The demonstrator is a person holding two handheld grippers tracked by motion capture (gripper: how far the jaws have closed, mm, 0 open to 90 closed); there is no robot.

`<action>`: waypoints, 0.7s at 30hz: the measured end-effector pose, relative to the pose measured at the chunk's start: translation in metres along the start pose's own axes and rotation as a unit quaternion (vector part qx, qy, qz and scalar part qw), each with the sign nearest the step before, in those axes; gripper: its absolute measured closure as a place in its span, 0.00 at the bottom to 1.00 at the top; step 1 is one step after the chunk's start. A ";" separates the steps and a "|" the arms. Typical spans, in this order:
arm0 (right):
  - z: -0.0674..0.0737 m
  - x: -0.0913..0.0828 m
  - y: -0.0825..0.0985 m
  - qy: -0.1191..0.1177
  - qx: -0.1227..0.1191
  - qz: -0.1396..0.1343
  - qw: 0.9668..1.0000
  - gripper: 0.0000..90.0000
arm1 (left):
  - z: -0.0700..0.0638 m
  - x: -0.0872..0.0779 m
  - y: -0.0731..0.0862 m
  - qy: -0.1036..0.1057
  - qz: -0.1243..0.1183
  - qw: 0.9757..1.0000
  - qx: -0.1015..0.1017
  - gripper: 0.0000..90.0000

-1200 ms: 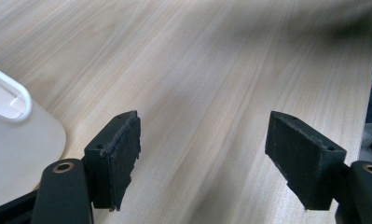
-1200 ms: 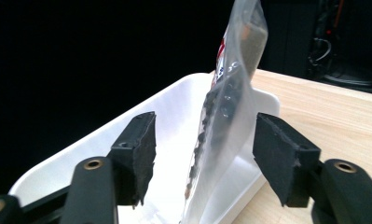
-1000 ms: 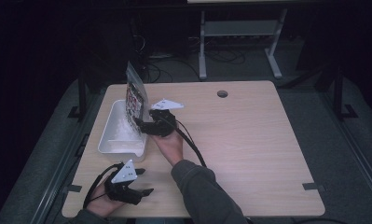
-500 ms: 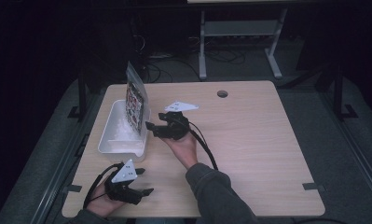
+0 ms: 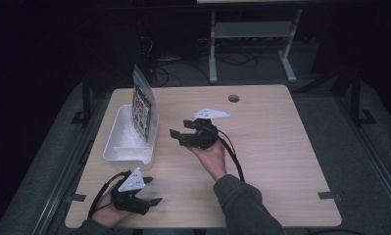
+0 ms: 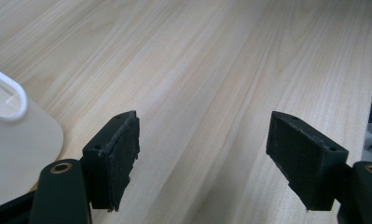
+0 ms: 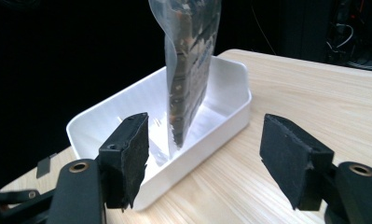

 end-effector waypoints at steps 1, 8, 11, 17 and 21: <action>-0.001 -0.003 0.001 0.000 0.000 0.001 1.000 0.35 | 0.000 0.000 0.000 0.000 0.000 1.000 0.000 0.28; -0.009 -0.023 0.014 0.001 0.007 0.012 1.000 0.34 | -0.001 0.000 0.000 0.005 -0.003 1.000 0.001 0.27; -0.014 -0.033 0.022 0.004 0.011 0.017 1.000 0.34 | 0.000 0.000 -0.001 0.005 -0.004 1.000 -0.003 0.27; -0.024 -0.055 0.037 0.010 0.024 0.020 0.999 0.34 | 0.000 0.001 -0.001 0.004 -0.004 1.000 -0.004 0.26; -0.029 -0.067 0.044 0.012 0.029 0.018 0.999 0.34 | 0.001 0.000 0.000 0.009 -0.003 1.000 -0.009 0.27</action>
Point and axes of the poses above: each handheld gripper's, and its own axes: x roughly forward along the jaws, y roughly out of its underside, z roughly to its left, the point moved 5 cm from there along x, roughly forward along the jaws, and after that the axes turned 8 degrees about -x, right-handed, at the moved point
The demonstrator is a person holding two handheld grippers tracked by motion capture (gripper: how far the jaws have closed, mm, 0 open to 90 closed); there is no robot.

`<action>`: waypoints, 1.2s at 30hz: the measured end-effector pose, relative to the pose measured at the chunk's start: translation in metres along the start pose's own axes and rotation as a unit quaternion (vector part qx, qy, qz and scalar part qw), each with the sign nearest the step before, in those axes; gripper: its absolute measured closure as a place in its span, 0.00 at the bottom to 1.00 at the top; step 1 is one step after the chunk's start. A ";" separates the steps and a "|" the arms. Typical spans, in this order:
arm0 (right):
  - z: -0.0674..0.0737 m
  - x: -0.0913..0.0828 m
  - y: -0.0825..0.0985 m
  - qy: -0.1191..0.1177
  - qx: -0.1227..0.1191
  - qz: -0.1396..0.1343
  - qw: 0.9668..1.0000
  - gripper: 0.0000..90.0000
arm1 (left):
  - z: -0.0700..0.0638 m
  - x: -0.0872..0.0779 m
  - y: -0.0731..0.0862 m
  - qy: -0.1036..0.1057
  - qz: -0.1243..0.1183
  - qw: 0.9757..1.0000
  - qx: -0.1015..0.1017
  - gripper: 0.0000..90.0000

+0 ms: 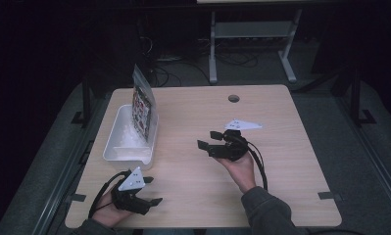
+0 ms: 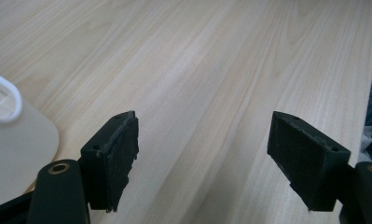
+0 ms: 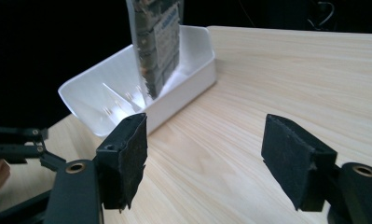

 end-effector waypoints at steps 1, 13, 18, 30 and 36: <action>-0.001 -0.003 0.002 -0.001 0.001 0.000 1.000 0.34 | 0.000 0.000 0.000 0.000 -0.002 1.000 -0.001 0.27; -0.007 -0.030 0.027 0.003 0.007 0.015 1.000 0.31 | 0.001 0.000 0.000 0.002 -0.004 1.000 -0.004 0.26; -0.008 -0.039 0.036 0.003 0.011 0.020 1.000 0.30 | 0.000 0.000 -0.001 0.002 -0.005 1.000 -0.006 0.25; -0.010 -0.058 0.066 -0.003 0.021 0.045 0.999 0.29 | 0.000 0.000 -0.001 0.003 -0.008 1.000 -0.005 0.24; -0.007 -0.062 0.081 0.012 0.016 0.052 0.998 0.29 | 0.002 -0.002 -0.001 0.004 -0.012 1.000 -0.010 0.24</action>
Point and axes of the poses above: each handheld gripper's, and its own axes: x roughly forward along the jaws, y roughly out of its underside, z roughly to its left, the point moved 5 cm from there along x, roughly forward along the jaws, and after that the axes turned 8 degrees about -x, right-handed, at the moved point
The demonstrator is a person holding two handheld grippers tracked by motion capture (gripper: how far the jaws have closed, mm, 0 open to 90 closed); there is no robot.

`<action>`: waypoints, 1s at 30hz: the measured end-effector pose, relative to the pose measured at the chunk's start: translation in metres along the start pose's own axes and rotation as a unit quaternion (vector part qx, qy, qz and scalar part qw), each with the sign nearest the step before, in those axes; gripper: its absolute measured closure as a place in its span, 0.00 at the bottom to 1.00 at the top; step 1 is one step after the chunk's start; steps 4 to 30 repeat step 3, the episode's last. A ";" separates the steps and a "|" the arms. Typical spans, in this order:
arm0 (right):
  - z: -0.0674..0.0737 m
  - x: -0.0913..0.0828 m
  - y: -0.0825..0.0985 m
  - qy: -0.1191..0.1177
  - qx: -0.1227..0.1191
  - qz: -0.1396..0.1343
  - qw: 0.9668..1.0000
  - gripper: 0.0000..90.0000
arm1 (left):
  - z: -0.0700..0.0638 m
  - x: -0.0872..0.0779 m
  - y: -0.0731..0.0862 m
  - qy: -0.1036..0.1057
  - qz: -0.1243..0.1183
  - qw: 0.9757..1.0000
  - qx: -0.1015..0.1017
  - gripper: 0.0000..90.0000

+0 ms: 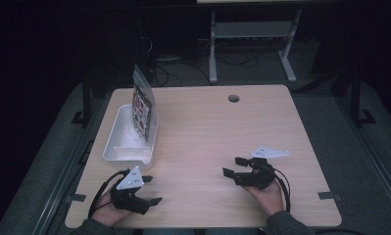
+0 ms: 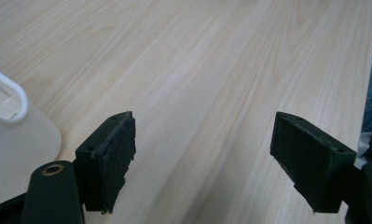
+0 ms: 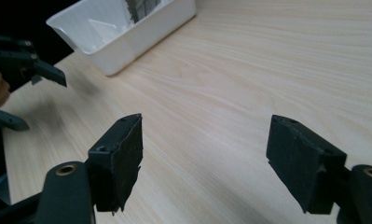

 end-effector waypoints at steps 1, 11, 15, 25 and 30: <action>0.001 0.001 0.001 -0.001 0.000 0.000 1.000 0.29 | 0.000 0.000 0.000 0.001 -0.001 1.000 0.000 0.24; 0.004 0.002 0.003 -0.003 -0.004 0.005 1.000 0.28 | -0.001 0.000 0.000 0.001 -0.001 1.000 0.003 0.24; 0.004 0.002 0.003 -0.003 -0.004 0.005 1.000 0.28 | -0.001 0.000 0.000 0.001 -0.001 1.000 0.003 0.24; 0.004 0.002 0.003 -0.003 -0.004 0.005 1.000 0.28 | -0.001 0.000 0.000 0.001 -0.001 1.000 0.003 0.24; 0.004 0.002 0.003 -0.003 -0.004 0.005 1.000 0.28 | -0.001 0.000 0.000 0.001 -0.001 1.000 0.003 0.24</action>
Point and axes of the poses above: each handheld gripper's, and its own axes: x roughly forward along the jaws, y roughly out of its underside, z roughly to its left, the point moved 5 cm from there along x, roughly forward along the jaws, and after that the axes turned 8 degrees about -x, right-handed, at the moved point
